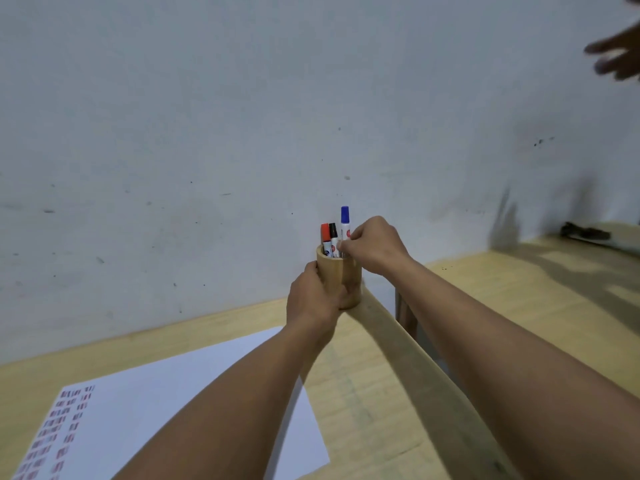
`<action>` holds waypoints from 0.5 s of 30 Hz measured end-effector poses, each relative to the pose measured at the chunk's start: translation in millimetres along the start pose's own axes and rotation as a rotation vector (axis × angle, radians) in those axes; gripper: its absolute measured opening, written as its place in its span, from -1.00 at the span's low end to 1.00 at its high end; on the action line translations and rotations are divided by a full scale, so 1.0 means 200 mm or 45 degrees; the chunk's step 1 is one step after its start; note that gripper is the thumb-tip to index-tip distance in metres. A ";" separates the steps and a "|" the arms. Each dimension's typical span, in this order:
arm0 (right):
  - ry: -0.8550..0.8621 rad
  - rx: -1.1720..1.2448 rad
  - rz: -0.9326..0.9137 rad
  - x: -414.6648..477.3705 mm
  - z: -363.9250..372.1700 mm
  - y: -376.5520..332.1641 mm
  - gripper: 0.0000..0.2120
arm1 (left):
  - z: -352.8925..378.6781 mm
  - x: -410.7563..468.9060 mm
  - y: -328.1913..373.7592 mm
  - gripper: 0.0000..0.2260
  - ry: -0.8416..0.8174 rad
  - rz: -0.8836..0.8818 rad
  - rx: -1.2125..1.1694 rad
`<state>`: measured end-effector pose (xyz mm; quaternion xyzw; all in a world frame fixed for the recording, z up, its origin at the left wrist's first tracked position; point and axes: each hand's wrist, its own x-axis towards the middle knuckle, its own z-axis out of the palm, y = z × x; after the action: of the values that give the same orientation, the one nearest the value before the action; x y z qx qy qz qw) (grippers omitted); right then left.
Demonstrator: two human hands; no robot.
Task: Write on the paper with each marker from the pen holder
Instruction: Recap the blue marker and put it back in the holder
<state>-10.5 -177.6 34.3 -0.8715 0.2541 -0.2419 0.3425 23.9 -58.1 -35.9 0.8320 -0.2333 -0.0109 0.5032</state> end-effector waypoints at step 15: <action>0.100 -0.266 -0.035 -0.02 0.04 0.02 -0.86 | 0.03 0.05 -0.06 -0.50 0.030 0.045 0.095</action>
<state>-9.7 -173.3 25.0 -0.8957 0.2793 -0.2528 0.2362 35.8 -61.5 -47.0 0.8460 -0.2423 0.0167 0.4747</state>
